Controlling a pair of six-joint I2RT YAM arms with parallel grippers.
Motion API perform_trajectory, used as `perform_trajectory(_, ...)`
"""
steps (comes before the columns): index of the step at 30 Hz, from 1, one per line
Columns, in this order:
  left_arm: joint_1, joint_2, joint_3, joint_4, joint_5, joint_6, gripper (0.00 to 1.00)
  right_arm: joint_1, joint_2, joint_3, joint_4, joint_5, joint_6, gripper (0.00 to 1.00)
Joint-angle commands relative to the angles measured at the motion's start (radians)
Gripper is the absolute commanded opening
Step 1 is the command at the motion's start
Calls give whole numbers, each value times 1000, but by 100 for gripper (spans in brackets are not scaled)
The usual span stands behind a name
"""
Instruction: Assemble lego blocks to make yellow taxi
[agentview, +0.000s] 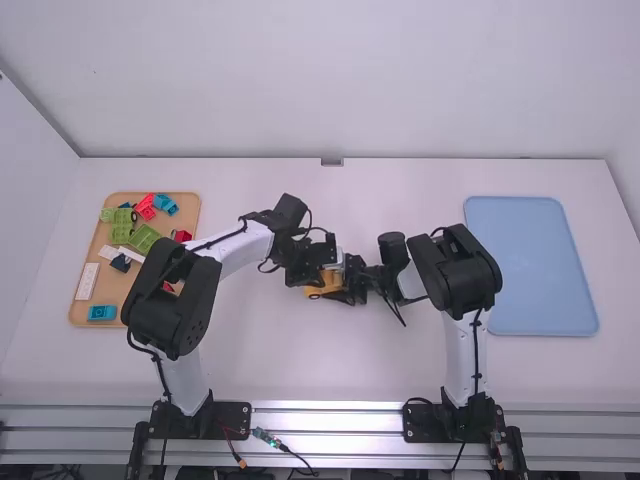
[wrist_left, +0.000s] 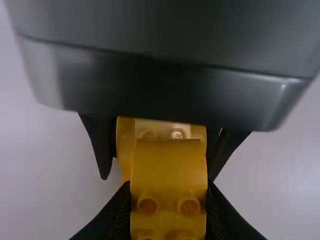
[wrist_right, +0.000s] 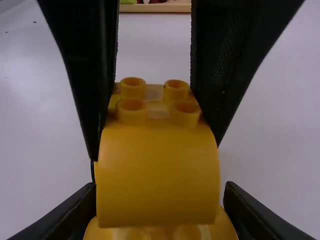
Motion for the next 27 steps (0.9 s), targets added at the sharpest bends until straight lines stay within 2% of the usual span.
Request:
perform_trajectory(1,-18,10,13,-9,-6,-28,2,3,19,14,-11,17,13,43)
perform_trajectory(5,-44,10,13,-5,-69,-61,2,3,19,29,-44,39,24,44)
perform_trajectory(10,-67,10,13,5,-69,-59,2,3,19,41,-93,32,-8,44)
perform_trajectory(23,-58,12,18,36,-85,-90,2,3,19,32,-77,36,-7,44)
perform_trajectory(27,-60,2,52,-28,-83,-53,2,3,19,32,-78,39,-8,44)
